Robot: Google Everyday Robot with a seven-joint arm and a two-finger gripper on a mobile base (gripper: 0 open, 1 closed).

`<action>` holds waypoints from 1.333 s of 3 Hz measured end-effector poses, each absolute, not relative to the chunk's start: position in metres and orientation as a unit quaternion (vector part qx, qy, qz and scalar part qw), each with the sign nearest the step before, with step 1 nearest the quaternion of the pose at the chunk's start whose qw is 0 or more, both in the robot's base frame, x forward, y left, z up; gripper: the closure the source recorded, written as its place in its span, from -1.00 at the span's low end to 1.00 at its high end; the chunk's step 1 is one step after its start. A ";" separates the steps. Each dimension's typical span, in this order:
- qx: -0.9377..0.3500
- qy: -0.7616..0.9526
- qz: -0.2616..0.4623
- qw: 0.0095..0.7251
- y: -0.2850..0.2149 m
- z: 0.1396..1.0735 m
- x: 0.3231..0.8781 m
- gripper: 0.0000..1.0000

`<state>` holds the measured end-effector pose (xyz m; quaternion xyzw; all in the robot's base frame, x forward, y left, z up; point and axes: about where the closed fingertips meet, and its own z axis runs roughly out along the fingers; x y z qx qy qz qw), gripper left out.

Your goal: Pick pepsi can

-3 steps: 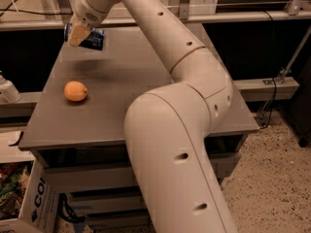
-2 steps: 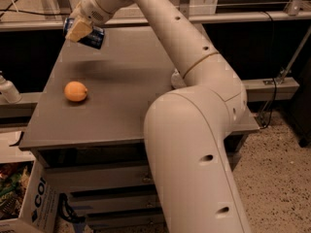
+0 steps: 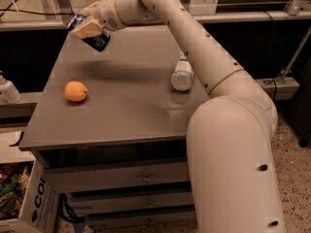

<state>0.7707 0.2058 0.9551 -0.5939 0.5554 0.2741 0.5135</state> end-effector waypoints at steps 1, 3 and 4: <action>-0.550 0.554 0.308 0.544 0.193 0.949 0.768 1.00; -0.488 0.551 0.351 0.578 0.184 0.939 0.760 1.00; -0.473 0.547 0.370 0.583 0.194 0.934 0.756 1.00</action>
Offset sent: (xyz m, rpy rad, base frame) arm -0.0071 -0.0404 -0.0226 0.3300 0.0868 -0.0936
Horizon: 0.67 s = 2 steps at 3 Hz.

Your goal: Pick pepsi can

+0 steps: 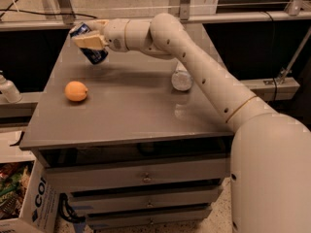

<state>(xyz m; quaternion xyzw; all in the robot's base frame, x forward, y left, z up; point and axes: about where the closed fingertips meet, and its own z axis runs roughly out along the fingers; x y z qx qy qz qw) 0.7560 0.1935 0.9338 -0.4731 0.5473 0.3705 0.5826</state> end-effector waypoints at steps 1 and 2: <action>-0.465 0.543 0.391 0.579 0.209 0.925 0.754 1.00; -0.456 0.535 0.410 0.580 0.223 0.917 0.755 1.00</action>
Offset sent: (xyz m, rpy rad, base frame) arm 0.0043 0.0393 -0.0275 0.1217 0.0564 0.0544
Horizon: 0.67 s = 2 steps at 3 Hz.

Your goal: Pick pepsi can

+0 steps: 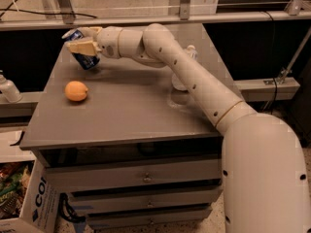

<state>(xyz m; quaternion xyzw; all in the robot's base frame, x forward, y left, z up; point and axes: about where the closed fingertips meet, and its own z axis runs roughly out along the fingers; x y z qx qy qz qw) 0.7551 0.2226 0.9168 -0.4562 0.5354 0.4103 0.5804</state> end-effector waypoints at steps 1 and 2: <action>-0.437 0.517 0.441 0.589 0.251 0.907 0.760 1.00; -0.443 0.515 0.444 0.584 0.264 0.905 0.760 1.00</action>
Offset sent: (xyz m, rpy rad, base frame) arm 0.0135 0.0315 -0.0148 0.1243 0.0169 0.0167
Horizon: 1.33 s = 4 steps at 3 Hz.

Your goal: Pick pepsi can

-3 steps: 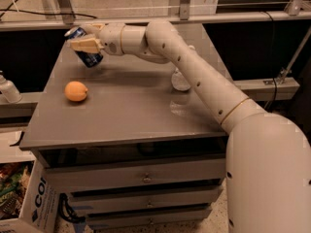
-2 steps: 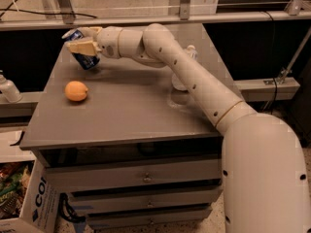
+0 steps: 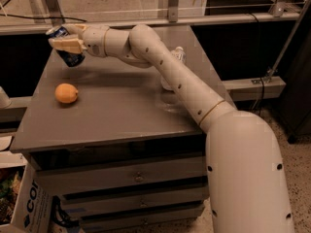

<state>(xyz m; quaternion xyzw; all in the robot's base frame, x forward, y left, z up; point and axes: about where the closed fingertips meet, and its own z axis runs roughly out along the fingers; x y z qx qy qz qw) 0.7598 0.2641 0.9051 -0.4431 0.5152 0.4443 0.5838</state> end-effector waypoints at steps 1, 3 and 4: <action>-0.473 0.526 0.422 0.567 0.267 0.908 0.758 1.00; -0.544 0.550 0.348 0.530 0.260 0.914 0.755 1.00; -0.572 0.565 0.313 0.506 0.253 0.913 0.754 1.00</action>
Offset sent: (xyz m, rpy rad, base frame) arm 0.0033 -0.0325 0.0129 -0.4664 -0.1337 -0.0298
